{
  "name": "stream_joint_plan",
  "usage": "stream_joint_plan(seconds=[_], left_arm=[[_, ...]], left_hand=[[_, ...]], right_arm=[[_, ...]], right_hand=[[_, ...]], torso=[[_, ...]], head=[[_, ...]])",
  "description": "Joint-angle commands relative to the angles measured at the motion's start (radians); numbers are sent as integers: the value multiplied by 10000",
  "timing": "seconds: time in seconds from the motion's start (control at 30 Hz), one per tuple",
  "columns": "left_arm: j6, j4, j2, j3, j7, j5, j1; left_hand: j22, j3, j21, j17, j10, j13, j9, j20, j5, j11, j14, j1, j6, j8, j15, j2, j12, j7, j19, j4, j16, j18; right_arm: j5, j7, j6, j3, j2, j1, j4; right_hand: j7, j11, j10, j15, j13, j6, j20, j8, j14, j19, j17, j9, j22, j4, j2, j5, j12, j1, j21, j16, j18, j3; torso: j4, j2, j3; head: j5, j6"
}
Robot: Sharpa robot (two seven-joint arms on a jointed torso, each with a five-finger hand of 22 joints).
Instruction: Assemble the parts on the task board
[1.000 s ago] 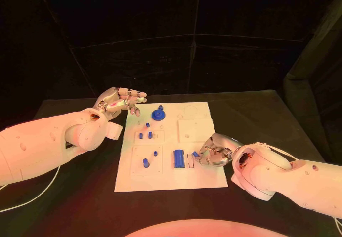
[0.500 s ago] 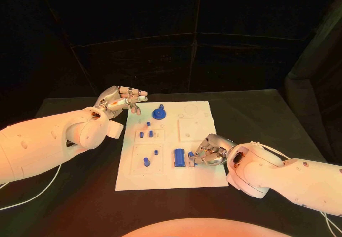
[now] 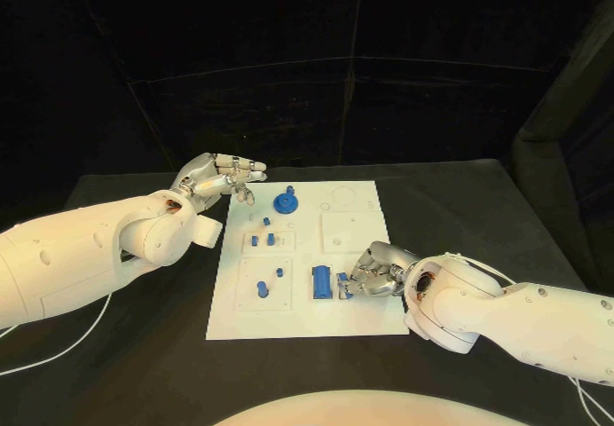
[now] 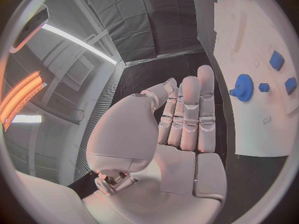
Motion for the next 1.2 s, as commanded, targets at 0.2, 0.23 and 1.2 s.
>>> stream_joint_plan(seconds=[0.2, 0.23, 1.2], left_arm=[[126, 20, 10, 9, 40, 30, 14], [127, 20, 12, 9, 39, 30, 14], [134, -51, 20, 8, 31, 30, 13]], left_hand=[[-14, -25, -48, -22, -77, 10, 2, 22, 38, -15, -93, -37, -50, 39, -2, 63, 52, -4, -58, 14, 46, 137], [-14, -25, -48, -22, -77, 10, 2, 22, 38, -15, -93, -37, -50, 39, -2, 63, 52, -4, -58, 14, 46, 137], [-14, -25, -48, -22, -77, 10, 2, 22, 38, -15, -93, -37, -50, 39, -2, 63, 52, -4, -58, 14, 46, 137]], right_arm=[[-113, -24, 161, -1, 76, 8, -30], [-125, -9, 138, -1, 91, 8, -37], [-292, 486, -148, 0, -287, 7, 250]], right_hand=[[4, 9, 78, -88, -42, 64, -93, 0, 797, 341, 1374, 72, 772, 178, -64, 83, -86, -387, 29, 51, -132, -378], [4, 10, 83, -87, -33, 61, -93, -3, 796, 340, 1370, 81, 772, 187, -69, 36, -77, -410, 28, 49, -132, -435], [-18, 4, 133, -87, 72, 64, -86, -74, 806, 355, 1425, 303, 830, 475, 412, -1260, -73, -926, 47, 67, -140, -1676]], torso=[[-6, -2, 4], [-5, -2, 4], [-3, -13, 16]], head=[[1, 5], [6, 9], [12, 39]])
